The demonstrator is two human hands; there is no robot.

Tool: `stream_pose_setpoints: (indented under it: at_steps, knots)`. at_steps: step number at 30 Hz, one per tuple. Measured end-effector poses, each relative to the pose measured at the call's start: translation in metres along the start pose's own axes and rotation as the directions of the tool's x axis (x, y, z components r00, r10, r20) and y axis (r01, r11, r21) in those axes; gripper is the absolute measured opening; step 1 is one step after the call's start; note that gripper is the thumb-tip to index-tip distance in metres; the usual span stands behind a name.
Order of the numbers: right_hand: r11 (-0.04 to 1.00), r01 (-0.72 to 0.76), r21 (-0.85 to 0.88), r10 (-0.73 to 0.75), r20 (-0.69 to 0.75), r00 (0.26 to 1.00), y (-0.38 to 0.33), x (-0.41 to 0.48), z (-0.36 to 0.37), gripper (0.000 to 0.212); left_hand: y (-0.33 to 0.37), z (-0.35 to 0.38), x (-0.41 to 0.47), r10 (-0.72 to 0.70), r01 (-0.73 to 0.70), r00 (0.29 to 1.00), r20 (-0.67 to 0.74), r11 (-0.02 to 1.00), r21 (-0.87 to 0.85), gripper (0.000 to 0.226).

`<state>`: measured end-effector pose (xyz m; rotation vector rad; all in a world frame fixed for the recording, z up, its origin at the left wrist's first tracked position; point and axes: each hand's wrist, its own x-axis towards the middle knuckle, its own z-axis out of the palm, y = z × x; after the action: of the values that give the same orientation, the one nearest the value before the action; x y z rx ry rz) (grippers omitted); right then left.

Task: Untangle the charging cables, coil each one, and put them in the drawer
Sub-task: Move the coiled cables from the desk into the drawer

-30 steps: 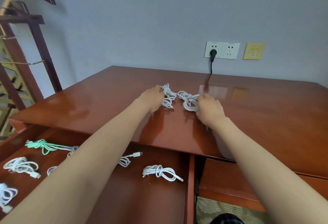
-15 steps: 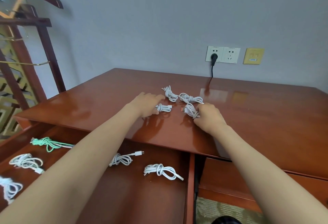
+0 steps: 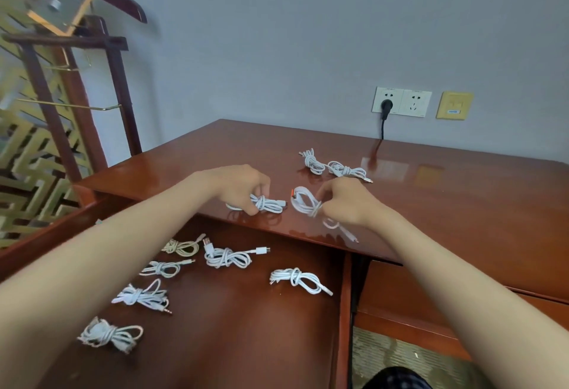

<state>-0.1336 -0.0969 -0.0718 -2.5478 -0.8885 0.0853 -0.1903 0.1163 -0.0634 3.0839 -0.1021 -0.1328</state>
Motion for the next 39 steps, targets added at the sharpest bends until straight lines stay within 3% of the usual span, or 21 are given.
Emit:
stream_pose_setpoints:
  at_steps: [4, 9, 17, 22, 29, 39]
  knots:
    - [0.998, 0.056, 0.032, -0.062, 0.264, 0.962, -0.028, -0.015, 0.002, 0.013, -0.003, -0.004, -0.029, -0.028, 0.039, 0.993, 0.117, 0.995, -0.093, 0.031]
    - [0.998, 0.062, 0.010, -0.059, 0.509, 0.859, -0.050, -0.028, 0.022, 0.033, 0.000, 0.003, -0.053, -0.021, 0.047, 0.964, 0.266, 0.995, -0.093, 0.030]
    - [0.999, 0.034, -0.027, -0.004, 0.724, 0.690, -0.052, -0.037, 0.064, 0.032, 0.005, 0.045, -0.066, -0.049, 0.066, 0.886, 0.461, 0.998, -0.021, 0.033]
    - [0.998, 0.022, -0.055, 0.030, 0.791, 0.611, -0.046, -0.041, 0.080, 0.038, 0.006, 0.065, -0.067, -0.067, 0.028, 0.858, 0.510, 0.996, 0.083, 0.038]
    - [1.000, 0.009, -0.021, 0.010, 0.762, 0.648, -0.039, -0.036, 0.074, 0.039, 0.008, 0.058, -0.068, -0.059, 0.028, 0.822, 0.567, 0.998, 0.062, 0.056]
    - [0.995, -0.014, 0.102, -0.054, 0.633, 0.773, -0.033, -0.014, 0.027, 0.035, 0.032, -0.005, -0.030, 0.026, -0.003, 0.932, 0.361, 0.998, -0.065, 0.047]
